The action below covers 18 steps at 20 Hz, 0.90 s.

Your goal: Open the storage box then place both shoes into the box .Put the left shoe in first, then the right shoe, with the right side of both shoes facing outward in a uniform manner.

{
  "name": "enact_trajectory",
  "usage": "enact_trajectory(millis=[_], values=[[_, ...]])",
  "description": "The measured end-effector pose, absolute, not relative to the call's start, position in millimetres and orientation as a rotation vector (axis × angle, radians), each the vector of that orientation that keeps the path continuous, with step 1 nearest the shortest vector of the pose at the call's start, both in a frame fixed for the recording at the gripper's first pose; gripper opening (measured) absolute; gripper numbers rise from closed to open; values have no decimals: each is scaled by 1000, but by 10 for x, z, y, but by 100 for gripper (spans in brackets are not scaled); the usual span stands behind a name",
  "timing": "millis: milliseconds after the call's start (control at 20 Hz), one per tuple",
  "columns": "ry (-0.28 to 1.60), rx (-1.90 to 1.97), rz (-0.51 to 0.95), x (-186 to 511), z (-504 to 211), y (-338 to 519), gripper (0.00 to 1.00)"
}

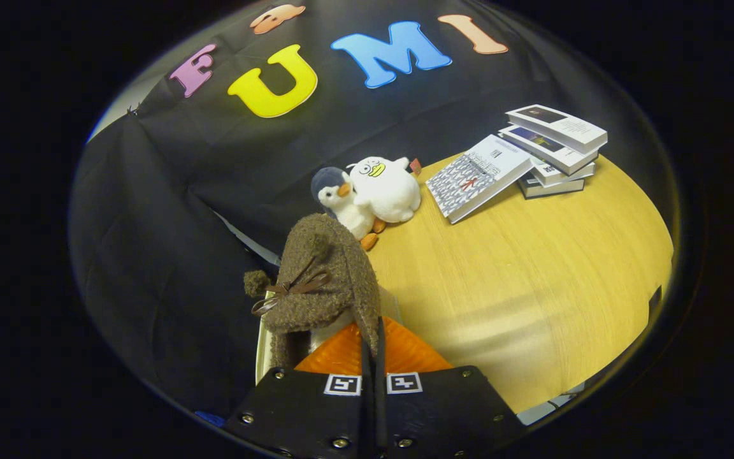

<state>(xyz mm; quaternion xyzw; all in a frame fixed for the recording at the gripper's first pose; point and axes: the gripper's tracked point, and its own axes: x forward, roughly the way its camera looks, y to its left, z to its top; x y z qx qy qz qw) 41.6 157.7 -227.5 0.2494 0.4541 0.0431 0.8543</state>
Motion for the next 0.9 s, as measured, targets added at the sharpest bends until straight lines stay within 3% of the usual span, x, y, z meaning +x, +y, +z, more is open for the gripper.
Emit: enact_trajectory(millis=[500, 600, 650, 700, 750, 800, 850, 900], values=[[1013, 460, 104, 351, -2590, 2087, 1], [980, 463, 105, 381, -2523, 2068, 14], [954, 459, 100, 419, -2457, 2035, 40], [927, 440, 105, 468, -2368, 1990, 49], [903, 412, 108, 477, -2278, 1930, 74], [866, 388, 123, 527, -2148, 1876, 89], [825, 362, 132, 548, -2058, 1833, 99], [783, 334, 144, 568, -1927, 1776, 99]])
